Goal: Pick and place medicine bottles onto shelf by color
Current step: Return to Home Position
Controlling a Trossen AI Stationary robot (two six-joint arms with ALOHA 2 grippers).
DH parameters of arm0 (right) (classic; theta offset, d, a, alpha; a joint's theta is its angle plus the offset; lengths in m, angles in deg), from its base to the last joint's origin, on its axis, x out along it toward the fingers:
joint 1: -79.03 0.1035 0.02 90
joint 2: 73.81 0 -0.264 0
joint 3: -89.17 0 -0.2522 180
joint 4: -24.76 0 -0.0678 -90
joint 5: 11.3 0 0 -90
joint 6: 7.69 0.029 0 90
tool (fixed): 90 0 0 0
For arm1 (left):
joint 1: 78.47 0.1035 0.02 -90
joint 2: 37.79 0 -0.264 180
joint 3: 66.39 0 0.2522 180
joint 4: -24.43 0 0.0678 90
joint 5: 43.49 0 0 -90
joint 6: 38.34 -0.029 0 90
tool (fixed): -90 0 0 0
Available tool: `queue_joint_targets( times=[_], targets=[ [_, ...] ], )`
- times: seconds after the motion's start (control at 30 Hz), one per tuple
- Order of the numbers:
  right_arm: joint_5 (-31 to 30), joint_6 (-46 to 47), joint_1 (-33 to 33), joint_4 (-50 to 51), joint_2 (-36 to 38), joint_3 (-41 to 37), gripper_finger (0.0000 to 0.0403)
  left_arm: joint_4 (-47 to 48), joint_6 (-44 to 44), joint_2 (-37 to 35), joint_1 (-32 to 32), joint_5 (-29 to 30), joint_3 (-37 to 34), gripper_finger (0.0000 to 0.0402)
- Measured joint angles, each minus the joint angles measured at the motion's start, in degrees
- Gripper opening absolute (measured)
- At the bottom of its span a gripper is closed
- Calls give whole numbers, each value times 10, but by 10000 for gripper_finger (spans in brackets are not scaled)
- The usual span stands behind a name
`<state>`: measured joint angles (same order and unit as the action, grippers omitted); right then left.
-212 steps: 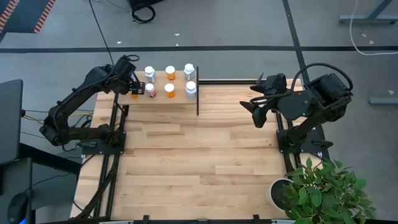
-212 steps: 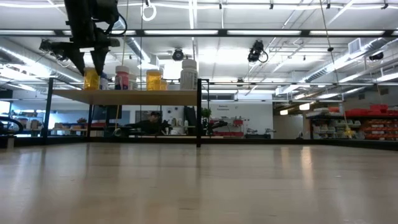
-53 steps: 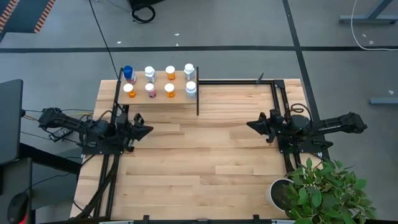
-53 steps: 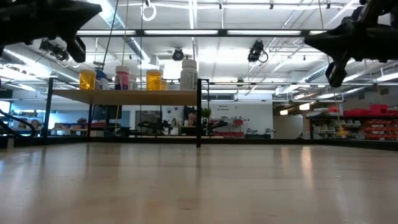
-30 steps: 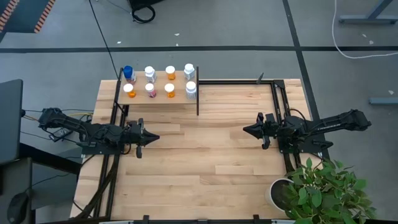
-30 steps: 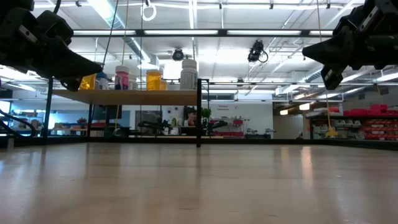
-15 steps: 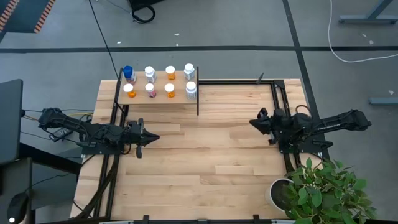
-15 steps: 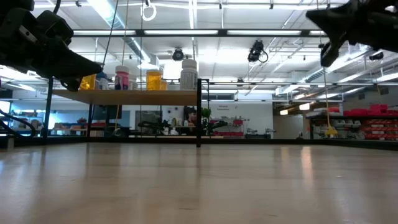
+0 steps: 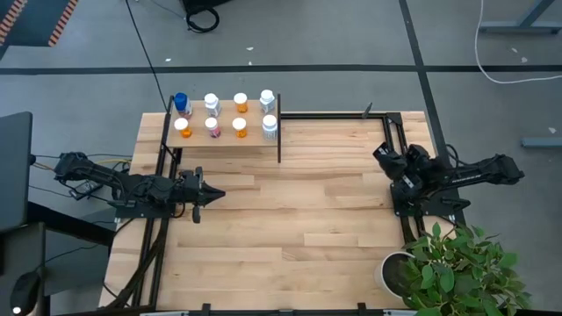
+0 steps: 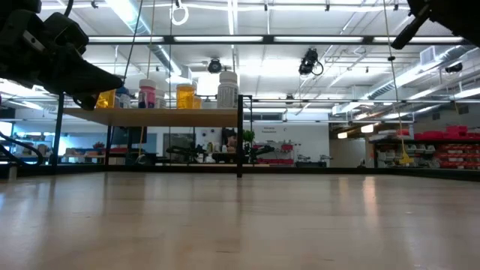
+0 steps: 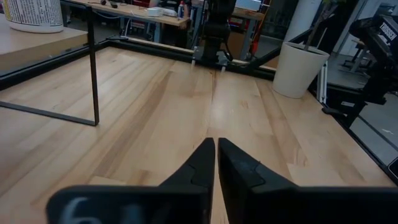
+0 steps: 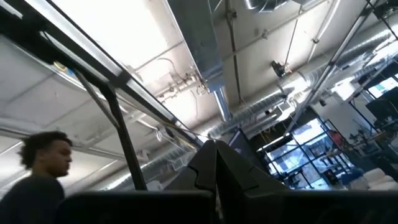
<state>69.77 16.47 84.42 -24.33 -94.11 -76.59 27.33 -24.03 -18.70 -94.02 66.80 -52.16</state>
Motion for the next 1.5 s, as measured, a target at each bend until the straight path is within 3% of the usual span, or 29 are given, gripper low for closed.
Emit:
queue_joint_targets(
  times=[1.5],
  targets=[
    [0,0,0,-12,0,0,8,0,0,0,0,0,0,35]
  ],
)
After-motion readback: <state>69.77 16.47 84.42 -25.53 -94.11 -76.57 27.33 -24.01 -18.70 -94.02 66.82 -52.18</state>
